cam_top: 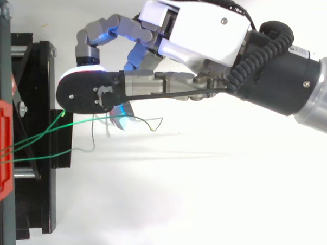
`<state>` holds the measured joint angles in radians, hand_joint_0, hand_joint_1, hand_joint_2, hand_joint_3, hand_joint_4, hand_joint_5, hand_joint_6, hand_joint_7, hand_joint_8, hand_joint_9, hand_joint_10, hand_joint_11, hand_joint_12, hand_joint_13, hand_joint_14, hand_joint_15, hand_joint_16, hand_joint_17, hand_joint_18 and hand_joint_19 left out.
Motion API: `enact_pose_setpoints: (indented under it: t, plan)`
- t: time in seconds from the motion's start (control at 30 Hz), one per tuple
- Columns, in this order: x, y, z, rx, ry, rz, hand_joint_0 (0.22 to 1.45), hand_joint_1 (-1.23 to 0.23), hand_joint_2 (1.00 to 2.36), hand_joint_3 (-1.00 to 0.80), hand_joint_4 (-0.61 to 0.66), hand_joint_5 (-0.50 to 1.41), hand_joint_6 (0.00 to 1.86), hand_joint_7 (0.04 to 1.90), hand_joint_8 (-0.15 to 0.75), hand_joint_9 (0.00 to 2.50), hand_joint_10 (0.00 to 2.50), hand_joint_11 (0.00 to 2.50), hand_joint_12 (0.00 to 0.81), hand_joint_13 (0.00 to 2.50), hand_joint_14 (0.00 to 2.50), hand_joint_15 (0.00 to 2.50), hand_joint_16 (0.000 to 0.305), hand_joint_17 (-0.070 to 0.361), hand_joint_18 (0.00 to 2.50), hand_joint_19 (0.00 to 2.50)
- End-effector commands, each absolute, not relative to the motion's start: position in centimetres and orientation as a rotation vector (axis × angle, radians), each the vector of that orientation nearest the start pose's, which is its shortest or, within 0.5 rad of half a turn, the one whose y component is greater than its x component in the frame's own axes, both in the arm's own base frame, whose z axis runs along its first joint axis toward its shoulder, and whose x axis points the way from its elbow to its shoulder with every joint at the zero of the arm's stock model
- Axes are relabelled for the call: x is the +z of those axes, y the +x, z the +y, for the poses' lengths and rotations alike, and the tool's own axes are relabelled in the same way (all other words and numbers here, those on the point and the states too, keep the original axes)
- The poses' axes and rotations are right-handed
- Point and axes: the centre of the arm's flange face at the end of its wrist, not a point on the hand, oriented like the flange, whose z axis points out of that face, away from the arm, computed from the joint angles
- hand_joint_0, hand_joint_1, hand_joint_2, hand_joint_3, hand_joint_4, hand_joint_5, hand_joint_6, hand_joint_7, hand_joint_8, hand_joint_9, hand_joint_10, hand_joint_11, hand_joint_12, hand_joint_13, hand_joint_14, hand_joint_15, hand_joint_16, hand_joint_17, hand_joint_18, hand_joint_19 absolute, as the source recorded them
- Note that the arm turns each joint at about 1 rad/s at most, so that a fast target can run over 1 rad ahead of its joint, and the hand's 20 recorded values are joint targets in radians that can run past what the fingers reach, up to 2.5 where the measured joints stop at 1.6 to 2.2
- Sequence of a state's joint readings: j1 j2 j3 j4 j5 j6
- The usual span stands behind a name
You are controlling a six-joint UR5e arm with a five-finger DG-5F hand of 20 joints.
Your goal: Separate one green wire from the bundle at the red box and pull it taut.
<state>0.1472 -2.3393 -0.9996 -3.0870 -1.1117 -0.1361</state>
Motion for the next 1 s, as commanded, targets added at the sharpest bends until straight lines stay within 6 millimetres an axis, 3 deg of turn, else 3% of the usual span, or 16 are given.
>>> enact_pose_setpoints:
  t: [0.0, 0.27, 0.57, 0.77, 0.83, 0.9, 0.97]
  plan:
    - [27.56, 77.06, -6.50, 0.785, 1.326, 1.170, 0.59, -0.50, 1.02, -0.34, 0.19, -0.17, 0.82, 1.22, 0.310, 1.36, 0.03, 1.15, 0.332, 1.23, 0.03, 0.82, 0.053, 0.119, 0.93, 0.71]
    - [27.56, 77.06, -6.61, 0.786, 1.328, 1.169, 0.59, -0.55, 1.01, -0.39, 0.19, -0.18, 0.81, 1.20, 0.304, 1.31, 0.03, 1.12, 0.341, 1.22, 0.03, 0.82, 0.053, 0.119, 0.92, 0.71]
    - [27.76, 77.15, -6.67, 0.799, 1.331, 1.162, 0.58, -0.63, 1.02, -0.19, 0.17, -0.18, 0.86, 1.23, 0.311, 1.34, 0.03, 1.18, 0.357, 1.11, 0.03, 0.71, 0.052, 0.116, 0.91, 0.72]
    - [27.83, 77.20, -6.43, 0.801, 1.328, 1.164, 0.59, -0.65, 1.02, -0.18, 0.17, -0.17, 0.86, 1.23, 0.307, 1.34, 0.03, 1.17, 0.355, 1.09, 0.02, 0.69, 0.051, 0.115, 0.91, 0.72]
    - [27.83, 77.20, -6.43, 0.801, 1.328, 1.164, 0.58, -0.64, 1.02, -0.22, 0.20, -0.17, 0.86, 1.23, 0.311, 1.34, 0.03, 1.16, 0.354, 1.09, 0.02, 0.69, 0.051, 0.115, 0.91, 0.72]
    - [27.83, 77.20, -6.43, 0.801, 1.328, 1.164, 0.57, -0.57, 1.01, -0.41, 0.21, -0.17, 0.86, 1.22, 0.300, 1.35, 0.03, 1.14, 0.352, 1.09, 0.02, 0.68, 0.051, 0.116, 0.91, 0.71]
    - [27.81, 77.17, -6.31, 0.800, 1.328, 1.168, 0.56, -0.55, 1.00, -0.49, 0.21, -0.17, 0.86, 1.21, 0.304, 1.34, 0.03, 1.14, 0.353, 1.09, 0.02, 0.69, 0.052, 0.116, 0.92, 0.71]
